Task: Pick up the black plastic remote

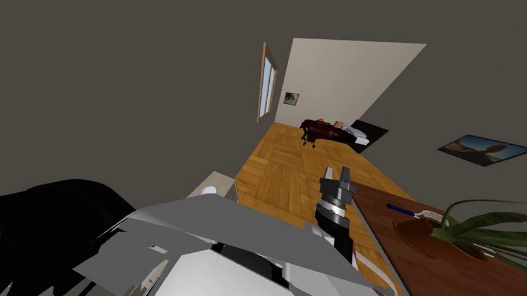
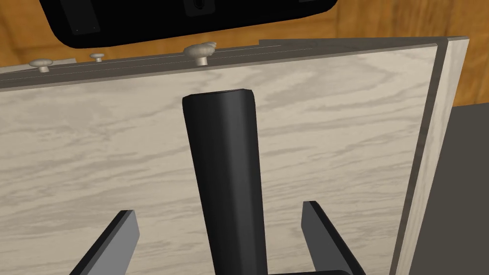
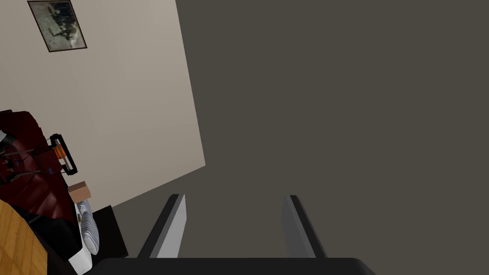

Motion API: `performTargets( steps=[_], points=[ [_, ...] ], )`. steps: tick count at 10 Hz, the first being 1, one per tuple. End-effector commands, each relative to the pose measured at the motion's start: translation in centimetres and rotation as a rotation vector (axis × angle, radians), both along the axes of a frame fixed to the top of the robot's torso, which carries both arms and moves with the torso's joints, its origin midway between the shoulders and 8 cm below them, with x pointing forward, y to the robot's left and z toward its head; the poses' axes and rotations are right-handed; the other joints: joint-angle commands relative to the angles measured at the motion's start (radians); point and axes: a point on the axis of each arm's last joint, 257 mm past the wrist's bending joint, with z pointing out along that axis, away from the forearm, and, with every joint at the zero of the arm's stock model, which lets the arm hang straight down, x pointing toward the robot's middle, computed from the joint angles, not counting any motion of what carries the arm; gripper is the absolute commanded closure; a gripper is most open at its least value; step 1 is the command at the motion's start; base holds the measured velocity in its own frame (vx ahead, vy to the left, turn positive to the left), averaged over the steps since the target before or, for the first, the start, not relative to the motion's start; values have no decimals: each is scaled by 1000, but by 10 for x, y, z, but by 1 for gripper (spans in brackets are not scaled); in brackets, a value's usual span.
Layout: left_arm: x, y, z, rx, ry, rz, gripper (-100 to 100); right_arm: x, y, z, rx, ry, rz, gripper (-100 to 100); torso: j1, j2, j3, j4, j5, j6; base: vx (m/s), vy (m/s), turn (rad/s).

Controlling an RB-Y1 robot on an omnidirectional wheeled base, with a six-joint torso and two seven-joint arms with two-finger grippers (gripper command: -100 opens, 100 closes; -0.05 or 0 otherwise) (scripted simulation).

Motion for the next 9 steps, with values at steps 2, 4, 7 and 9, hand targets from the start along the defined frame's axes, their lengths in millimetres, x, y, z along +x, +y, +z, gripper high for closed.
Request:
performTargets(
  steps=[2, 4, 7, 9],
  points=[
    [-2, -9, -13, 0, -5, 6, -100, 0, 0, 0, 0, 0, 0, 0, 0, 0, 0, 0, 0, 0, -16, 37, -23],
    [-2, -10, -13, 0, -4, 7, -100, 0, 0, 0, 0, 0, 0, 0, 0, 1, 0, 0, 0, 0, -13, 20, -13],
    [0, -11, -13, 0, -9, 7, 100, 0, 0, 0, 0, 0, 0, 0, 0, 0, 0, -1, 1, -1, 0, 0, 0],
    [1, -11, -13, -1, -11, 9, 100, 0, 0, 0, 0, 0, 0, 0, 1, 0, -1, -1, 1, 0, 0, 0, 0]
  ],
)
